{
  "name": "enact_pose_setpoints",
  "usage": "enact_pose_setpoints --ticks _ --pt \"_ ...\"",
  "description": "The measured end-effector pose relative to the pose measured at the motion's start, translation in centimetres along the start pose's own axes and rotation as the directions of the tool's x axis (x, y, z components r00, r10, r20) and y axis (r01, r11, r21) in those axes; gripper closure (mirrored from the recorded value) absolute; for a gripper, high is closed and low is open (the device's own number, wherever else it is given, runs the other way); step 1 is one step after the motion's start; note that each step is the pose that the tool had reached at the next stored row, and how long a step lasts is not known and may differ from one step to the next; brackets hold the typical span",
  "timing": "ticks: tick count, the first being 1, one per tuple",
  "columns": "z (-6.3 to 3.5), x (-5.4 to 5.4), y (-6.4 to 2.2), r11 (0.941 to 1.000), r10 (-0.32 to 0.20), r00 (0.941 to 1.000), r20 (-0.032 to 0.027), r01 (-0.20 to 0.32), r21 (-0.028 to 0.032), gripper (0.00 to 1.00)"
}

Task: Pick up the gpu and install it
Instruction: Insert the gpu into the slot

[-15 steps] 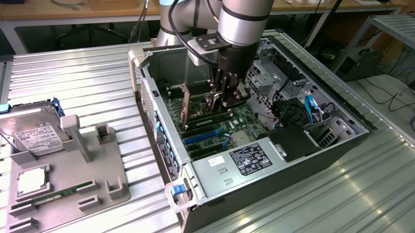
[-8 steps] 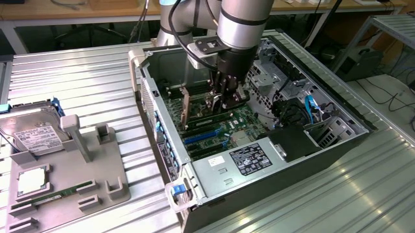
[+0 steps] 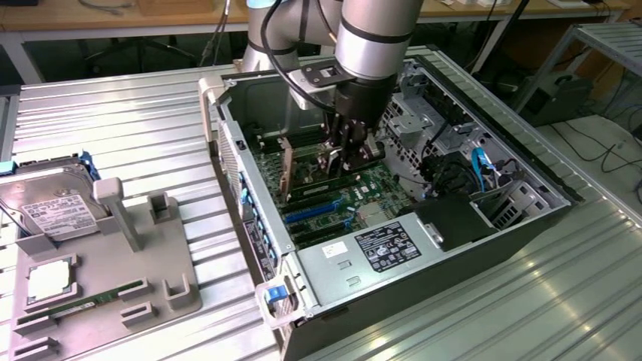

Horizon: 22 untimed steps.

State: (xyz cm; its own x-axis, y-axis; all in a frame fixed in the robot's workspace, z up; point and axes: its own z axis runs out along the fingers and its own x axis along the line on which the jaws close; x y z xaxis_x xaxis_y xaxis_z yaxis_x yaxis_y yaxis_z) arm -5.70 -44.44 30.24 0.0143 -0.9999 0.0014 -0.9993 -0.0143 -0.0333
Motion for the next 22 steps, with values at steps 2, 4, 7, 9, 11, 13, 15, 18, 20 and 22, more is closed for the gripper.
enact_pose_setpoints --ticks 2,4,7,9,11,13,15,18,20,22 --pt "0.04 0.0 0.0 1.0 0.0 1.0 0.0 0.0 0.0 0.72" --pt "0.07 0.0 0.03 1.0 0.0 1.0 0.0001 0.0 0.0004 0.72" --pt "0.15 -0.01 0.21 1.0 0.0 1.0 -0.0001 0.0 0.0034 0.72" --pt "0.24 -0.02 0.23 1.0 0.0 1.0 0.0002 0.0 0.0043 0.72" --pt "0.28 -0.01 0.24 1.0 0.0 1.0 -0.0001 0.0 0.0042 0.72" --pt "0.34 -0.02 0.29 1.0 0.0 1.0 0.0002 0.0 0.0043 0.72" --pt "0.4 -0.02 0.37 1.0 0.0 1.0 0.0002 0.0 0.0043 0.72" --pt "0.48 -0.02 0.56 1.0 0.0 1.0 0.0001 0.0 0.0043 0.72" --pt "0.54 -0.03 0.76 1.0 0.0 1.0 0.0001 0.0 0.0043 0.72" --pt "0.63 -0.04 0.84 1.0 0.0 1.0 0.0003 0.0 0.0044 0.72"
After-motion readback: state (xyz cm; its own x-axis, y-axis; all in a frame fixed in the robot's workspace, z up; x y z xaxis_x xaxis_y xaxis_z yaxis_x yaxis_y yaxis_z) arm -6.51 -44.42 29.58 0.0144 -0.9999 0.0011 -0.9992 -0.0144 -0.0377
